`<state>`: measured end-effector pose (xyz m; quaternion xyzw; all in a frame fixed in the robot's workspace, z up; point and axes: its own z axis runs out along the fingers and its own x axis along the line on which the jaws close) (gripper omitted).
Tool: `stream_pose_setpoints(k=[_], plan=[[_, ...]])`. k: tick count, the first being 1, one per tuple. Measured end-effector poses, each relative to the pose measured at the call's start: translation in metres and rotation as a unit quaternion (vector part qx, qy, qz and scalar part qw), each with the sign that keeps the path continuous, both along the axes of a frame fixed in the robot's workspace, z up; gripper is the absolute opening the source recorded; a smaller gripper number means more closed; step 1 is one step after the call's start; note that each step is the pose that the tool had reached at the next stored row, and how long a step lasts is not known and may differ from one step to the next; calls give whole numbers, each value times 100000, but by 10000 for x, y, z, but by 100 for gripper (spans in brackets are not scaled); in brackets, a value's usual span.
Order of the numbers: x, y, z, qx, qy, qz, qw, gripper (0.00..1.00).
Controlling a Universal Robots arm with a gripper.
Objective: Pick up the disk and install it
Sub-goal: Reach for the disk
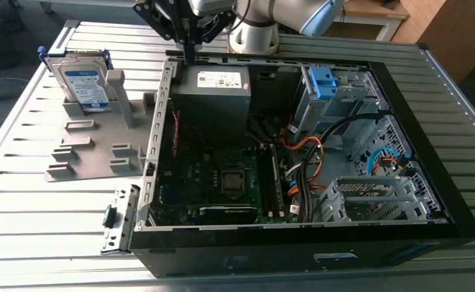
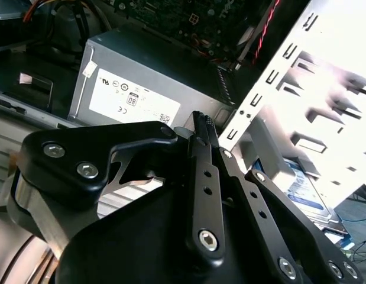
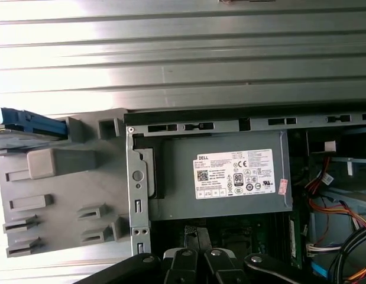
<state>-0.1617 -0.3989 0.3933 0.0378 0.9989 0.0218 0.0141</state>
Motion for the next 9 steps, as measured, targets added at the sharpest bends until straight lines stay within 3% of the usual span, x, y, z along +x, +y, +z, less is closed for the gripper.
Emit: stream_pose_setpoints(k=[9], plan=[[-67,0,0,-2,-6,-5,100000,11]])
